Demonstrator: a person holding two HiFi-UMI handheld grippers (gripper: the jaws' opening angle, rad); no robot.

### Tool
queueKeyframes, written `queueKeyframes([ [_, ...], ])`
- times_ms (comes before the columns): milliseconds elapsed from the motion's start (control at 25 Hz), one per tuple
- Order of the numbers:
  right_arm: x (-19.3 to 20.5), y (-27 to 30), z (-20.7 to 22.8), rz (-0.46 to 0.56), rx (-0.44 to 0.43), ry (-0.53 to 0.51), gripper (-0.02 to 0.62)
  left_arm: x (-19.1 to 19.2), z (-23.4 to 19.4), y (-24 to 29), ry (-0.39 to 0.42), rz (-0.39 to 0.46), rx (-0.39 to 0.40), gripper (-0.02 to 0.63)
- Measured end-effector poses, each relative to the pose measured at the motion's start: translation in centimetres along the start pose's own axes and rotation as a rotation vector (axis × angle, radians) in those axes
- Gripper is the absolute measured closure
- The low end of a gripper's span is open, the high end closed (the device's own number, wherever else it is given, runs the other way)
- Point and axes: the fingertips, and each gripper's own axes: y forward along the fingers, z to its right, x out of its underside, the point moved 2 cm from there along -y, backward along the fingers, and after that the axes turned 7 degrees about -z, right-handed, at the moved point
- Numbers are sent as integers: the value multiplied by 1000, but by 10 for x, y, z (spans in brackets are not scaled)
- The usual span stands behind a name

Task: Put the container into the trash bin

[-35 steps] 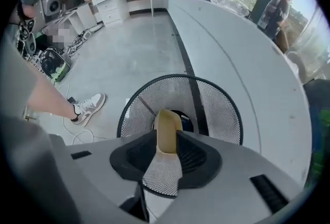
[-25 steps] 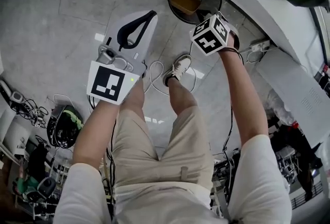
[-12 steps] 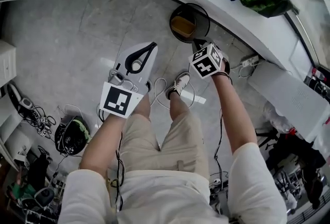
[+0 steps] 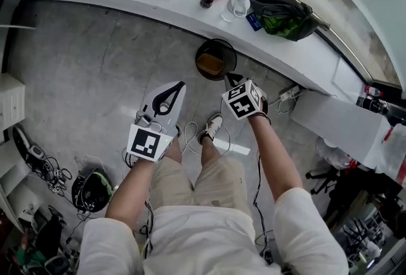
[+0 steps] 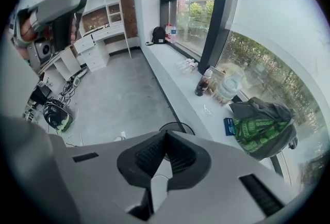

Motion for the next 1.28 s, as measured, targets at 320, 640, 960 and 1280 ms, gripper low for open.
queueKeyframes([
  [320, -11, -76, 19, 67, 51, 39, 594, -57, 13, 0, 35, 75, 10, 588],
  [640, -28, -157, 38, 190, 92, 79, 594, -124, 35, -7, 82, 154, 32, 588],
  [960, -25, -225, 37, 295, 78, 139, 594, -176, 69, -14, 159, 195, 73, 588],
  [1280, -31, -293, 51, 456, 137, 215, 594, -230, 86, -41, 218, 264, 68, 588],
])
